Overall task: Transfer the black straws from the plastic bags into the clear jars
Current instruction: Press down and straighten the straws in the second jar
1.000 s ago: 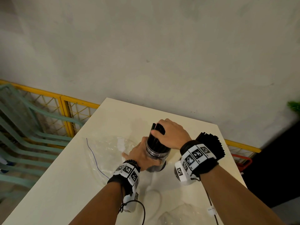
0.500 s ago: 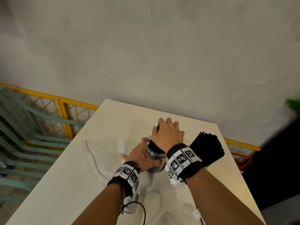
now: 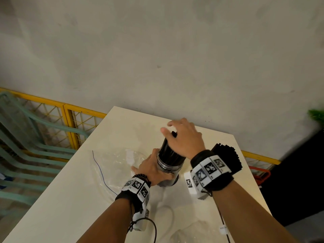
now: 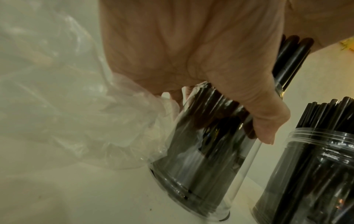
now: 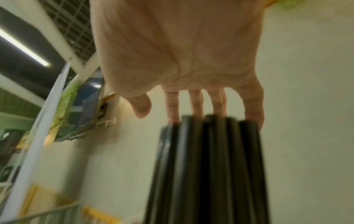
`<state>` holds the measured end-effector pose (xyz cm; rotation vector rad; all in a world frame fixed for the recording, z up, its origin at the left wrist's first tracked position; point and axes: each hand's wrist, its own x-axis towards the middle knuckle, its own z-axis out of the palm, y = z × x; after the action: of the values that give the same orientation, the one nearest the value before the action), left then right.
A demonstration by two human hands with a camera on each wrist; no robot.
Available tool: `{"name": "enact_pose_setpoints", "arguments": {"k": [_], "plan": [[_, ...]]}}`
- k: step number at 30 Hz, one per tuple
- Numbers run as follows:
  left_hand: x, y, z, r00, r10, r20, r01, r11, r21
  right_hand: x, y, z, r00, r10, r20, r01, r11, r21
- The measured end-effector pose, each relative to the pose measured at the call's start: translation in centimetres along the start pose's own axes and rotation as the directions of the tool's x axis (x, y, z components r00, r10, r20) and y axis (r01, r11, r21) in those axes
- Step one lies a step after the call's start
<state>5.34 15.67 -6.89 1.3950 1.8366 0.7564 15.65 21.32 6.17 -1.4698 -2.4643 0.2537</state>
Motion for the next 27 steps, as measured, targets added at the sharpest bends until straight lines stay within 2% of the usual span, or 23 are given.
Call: {"name": "enact_pose_setpoints", "arguments": {"k": [2,4,8,11,14,16,18,20,21,24,27], "plan": [[0.2,-0.3,0.2,1.000,0.003,-0.003,-0.003,1.000,-0.006,-0.5,-0.7,1.6,0.996,-0.036,0.080,0.050,0.982,-0.182],[0.3,-0.4,0.3,1.000,0.004,-0.015,-0.004,1.000,-0.005,-0.7,-0.5,2.6,0.996,-0.008,0.086,0.032,0.957,-0.289],[0.4,-0.4,0.4,1.000,0.001,-0.030,-0.001,1.000,0.011,-0.9,0.1,2.8,1.000,-0.007,0.005,0.008,0.956,-0.294],[0.4,-0.6,0.5,1.000,-0.001,-0.023,0.002,1.000,0.014,-0.9,-0.4,2.6,0.997,0.053,0.051,-0.038,0.965,-0.258],[0.6,-0.7,0.4,1.000,-0.001,-0.015,0.001,1.000,0.009,-1.0,-1.1,2.2,0.987,0.107,0.123,-0.062,0.945,-0.321],[0.5,-0.7,0.3,1.000,-0.002,-0.011,0.002,1.000,0.013,-0.3,-0.9,1.5,0.957,0.168,0.236,-0.103,0.959,-0.265],[0.3,-0.6,0.2,1.000,-0.006,-0.010,0.006,1.000,0.016,0.8,-0.1,0.4,0.931,0.206,0.300,-0.189,0.978,-0.085],[-0.2,-0.2,-0.2,1.000,-0.017,-0.011,0.018,0.999,0.031,1.7,0.9,-1.0,0.962,0.192,0.193,-0.217,0.970,0.113],[-0.4,0.2,-0.4,1.000,-0.028,-0.012,0.029,0.998,0.047,1.9,1.3,-1.5,0.974,0.190,0.123,-0.208,0.966,0.154],[-0.9,0.7,-0.6,0.999,-0.049,-0.010,0.050,0.996,0.078,1.6,2.1,-2.0,0.985,0.170,0.043,-0.174,0.972,0.156],[-0.7,0.6,-0.4,1.000,-0.025,-0.003,0.025,0.999,0.039,0.3,1.1,-1.3,0.985,0.121,0.122,-0.130,0.989,0.068]]}}
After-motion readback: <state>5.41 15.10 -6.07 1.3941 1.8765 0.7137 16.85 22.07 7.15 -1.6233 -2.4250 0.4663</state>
